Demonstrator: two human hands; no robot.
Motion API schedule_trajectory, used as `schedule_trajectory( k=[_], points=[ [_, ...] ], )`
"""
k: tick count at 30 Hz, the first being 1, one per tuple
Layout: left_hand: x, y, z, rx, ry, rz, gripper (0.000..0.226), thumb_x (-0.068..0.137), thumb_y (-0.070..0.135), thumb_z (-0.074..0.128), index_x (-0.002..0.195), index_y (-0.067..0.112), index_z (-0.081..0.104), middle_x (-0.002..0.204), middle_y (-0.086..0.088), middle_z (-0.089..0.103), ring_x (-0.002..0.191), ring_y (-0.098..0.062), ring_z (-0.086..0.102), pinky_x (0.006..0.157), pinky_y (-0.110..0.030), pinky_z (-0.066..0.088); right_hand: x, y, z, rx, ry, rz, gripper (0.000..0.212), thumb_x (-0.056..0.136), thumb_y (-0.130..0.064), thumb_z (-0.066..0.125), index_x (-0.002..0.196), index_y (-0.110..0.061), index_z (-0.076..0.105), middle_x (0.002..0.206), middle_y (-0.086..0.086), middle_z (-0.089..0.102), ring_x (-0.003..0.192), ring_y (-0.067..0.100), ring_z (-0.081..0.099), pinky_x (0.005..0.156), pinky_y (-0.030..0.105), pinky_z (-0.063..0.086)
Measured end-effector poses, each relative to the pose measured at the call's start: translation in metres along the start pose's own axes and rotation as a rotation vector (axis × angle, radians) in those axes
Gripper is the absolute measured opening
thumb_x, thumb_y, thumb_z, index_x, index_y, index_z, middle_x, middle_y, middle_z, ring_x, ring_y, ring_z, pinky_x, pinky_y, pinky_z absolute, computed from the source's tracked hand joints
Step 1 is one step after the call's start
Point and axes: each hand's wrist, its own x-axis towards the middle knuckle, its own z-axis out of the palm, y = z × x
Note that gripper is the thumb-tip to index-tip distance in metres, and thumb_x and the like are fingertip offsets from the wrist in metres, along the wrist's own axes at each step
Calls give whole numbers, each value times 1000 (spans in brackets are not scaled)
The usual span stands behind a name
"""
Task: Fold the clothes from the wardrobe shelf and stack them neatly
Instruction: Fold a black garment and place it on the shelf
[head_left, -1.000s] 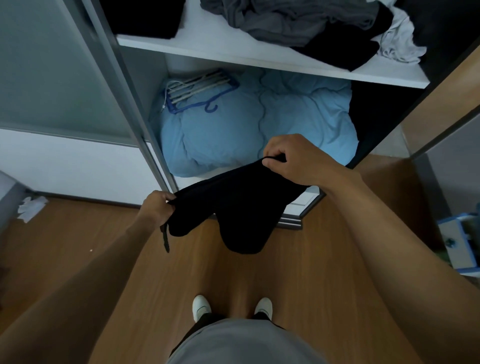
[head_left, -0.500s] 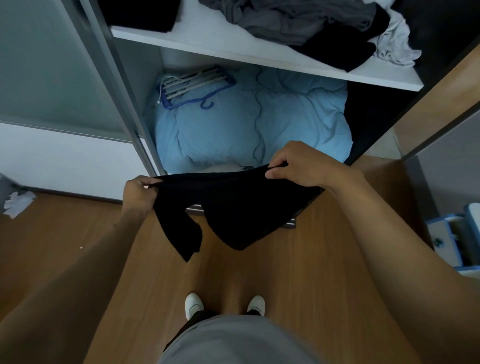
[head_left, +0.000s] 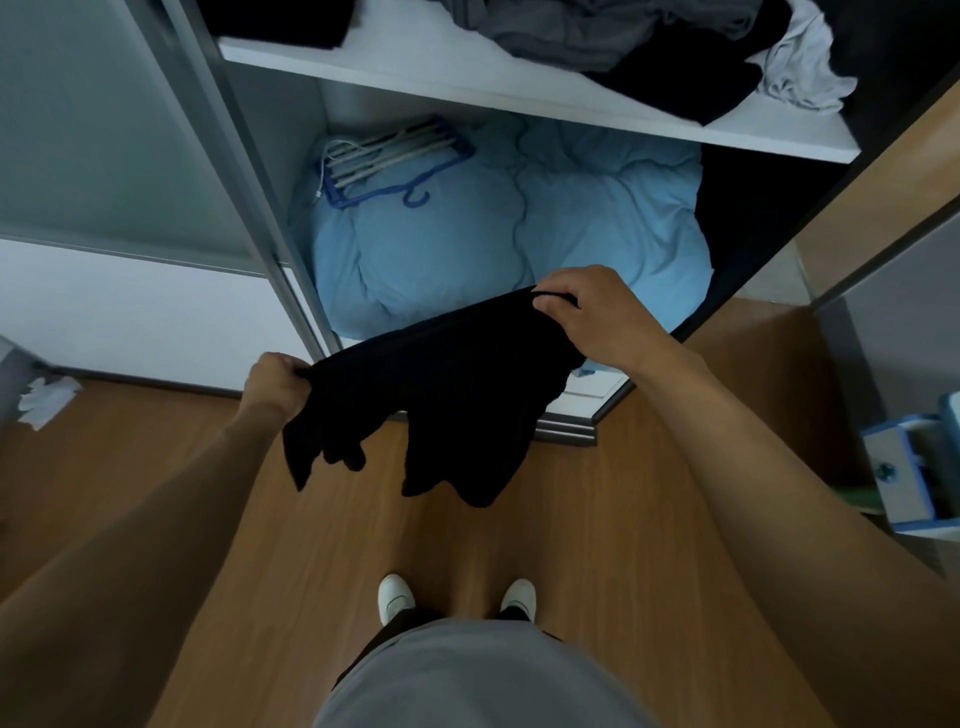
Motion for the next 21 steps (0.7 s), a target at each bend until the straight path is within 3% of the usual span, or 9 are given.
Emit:
schedule_trajectory(
  k=[2, 4, 6, 9, 11, 13, 16, 18, 21],
  points=[
    [-2, 6, -7, -262, 117, -48, 34, 83, -13, 44, 91, 0, 74, 94, -17, 72, 96, -33, 66, 82, -31, 50, -2, -2, 0, 76, -37, 27, 27, 97, 1, 50, 104, -11, 73, 105, 1, 72, 101, 11, 64, 94, 22, 48],
    [-3, 14, -14, -437, 168, -69, 39, 80, -15, 39, 71, 10, 68, 77, -8, 66, 83, -27, 63, 72, -25, 48, -2, -4, 0, 116, -91, 46, 37, 94, 9, 45, 109, -13, 71, 111, -1, 71, 108, 8, 63, 100, 19, 45],
    [-5, 21, -21, -485, 157, -50, 40, 78, -15, 38, 66, 13, 65, 71, -6, 62, 73, -21, 59, 67, -24, 49, -2, -4, 0, 102, -151, 85, 45, 91, 12, 40, 113, -13, 70, 114, 0, 69, 110, 8, 62, 102, 21, 45],
    [-7, 28, -23, -447, 117, -32, 35, 80, -13, 40, 74, 7, 67, 75, -10, 64, 71, -20, 60, 67, -25, 50, 1, -4, 1, 11, -202, 178, 45, 86, 12, 39, 107, -7, 73, 106, 8, 72, 100, 18, 66, 89, 24, 49],
    [-7, 31, -22, -430, 87, -45, 34, 82, -11, 41, 79, 6, 70, 79, -11, 66, 70, -20, 61, 60, -24, 50, 5, -2, 5, 7, -210, 244, 35, 82, 11, 39, 99, 7, 69, 98, 27, 69, 91, 35, 66, 72, 29, 48],
    [-5, 32, -21, -440, 51, -47, 35, 81, -10, 40, 84, 3, 72, 82, -13, 66, 72, -24, 62, 59, -26, 49, 7, 0, 7, 46, -197, 300, 30, 78, 6, 41, 96, 16, 62, 89, 35, 64, 73, 42, 61, 64, 30, 39],
    [-5, 33, -23, -385, -55, 2, 37, 86, -9, 43, 86, 8, 76, 82, -10, 71, 73, -24, 65, 54, -23, 50, 6, 4, 7, 63, -158, 351, 23, 77, -9, 49, 79, 12, 60, 61, 14, 50, 55, 21, 47, 58, 31, 34],
    [-6, 35, -23, -298, -145, 73, 38, 92, -4, 48, 85, 19, 77, 79, -2, 72, 69, -16, 66, 53, -18, 50, 5, 6, 6, 47, -167, 353, 30, 80, -22, 60, 78, 8, 63, 62, 10, 54, 54, 19, 52, 56, 33, 40],
    [-6, 38, -20, -217, -172, 151, 33, 96, 0, 52, 94, 21, 77, 87, 6, 71, 78, -10, 66, 64, -19, 48, 2, 4, 6, -27, -209, 330, 44, 77, -48, 73, 81, -4, 73, 75, 10, 71, 69, 22, 69, 67, 37, 54]
  ],
)
